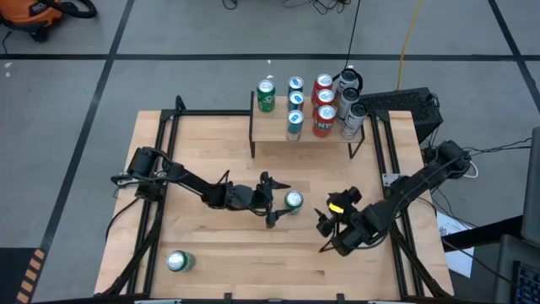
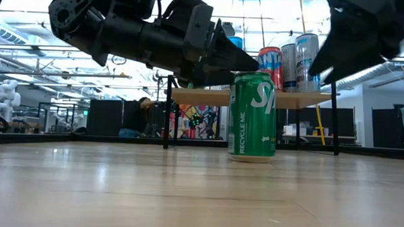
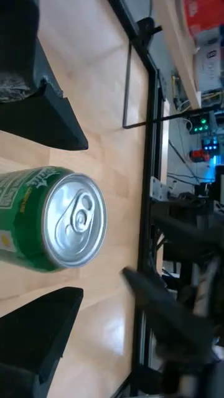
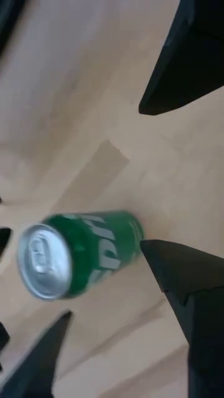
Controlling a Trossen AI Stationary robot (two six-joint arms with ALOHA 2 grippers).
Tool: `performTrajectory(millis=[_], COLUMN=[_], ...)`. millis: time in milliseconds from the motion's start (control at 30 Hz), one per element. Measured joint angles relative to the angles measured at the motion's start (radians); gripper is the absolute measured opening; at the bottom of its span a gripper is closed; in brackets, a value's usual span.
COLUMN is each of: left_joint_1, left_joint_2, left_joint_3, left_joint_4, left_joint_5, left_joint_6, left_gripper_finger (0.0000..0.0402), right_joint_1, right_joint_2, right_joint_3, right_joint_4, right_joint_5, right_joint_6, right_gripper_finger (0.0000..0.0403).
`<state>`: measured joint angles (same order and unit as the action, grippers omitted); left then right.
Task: Place canned beverage on shelf
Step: Put the right green soda can on the shelf aligned with the other green soda can
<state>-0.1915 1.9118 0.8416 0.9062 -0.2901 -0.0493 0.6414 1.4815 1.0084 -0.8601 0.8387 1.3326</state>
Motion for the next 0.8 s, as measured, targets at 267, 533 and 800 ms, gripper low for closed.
performTrajectory(millis=[267,533,800], left_joint_1=[0.030,0.030,0.030], left_joint_2=[0.003,0.061,0.096], left_joint_3=[0.029,0.073,0.093], left_joint_4=[-0.061,-0.062,-0.059], left_joint_5=[0.096,0.103,0.077], left_joint_6=[-0.051,-0.051,-0.051], left_gripper_finger=[0.0398,0.0400,0.0400], right_joint_1=[0.032,0.042,0.048], right_joint_2=[0.000,0.000,0.000], right_joint_3=[-0.113,-0.119,-0.119], right_joint_4=[0.190,0.209,0.242], right_joint_5=[0.013,0.055,0.056], right_joint_6=[0.044,0.055,0.043], right_gripper_finger=[0.0334,0.0334,0.0334])
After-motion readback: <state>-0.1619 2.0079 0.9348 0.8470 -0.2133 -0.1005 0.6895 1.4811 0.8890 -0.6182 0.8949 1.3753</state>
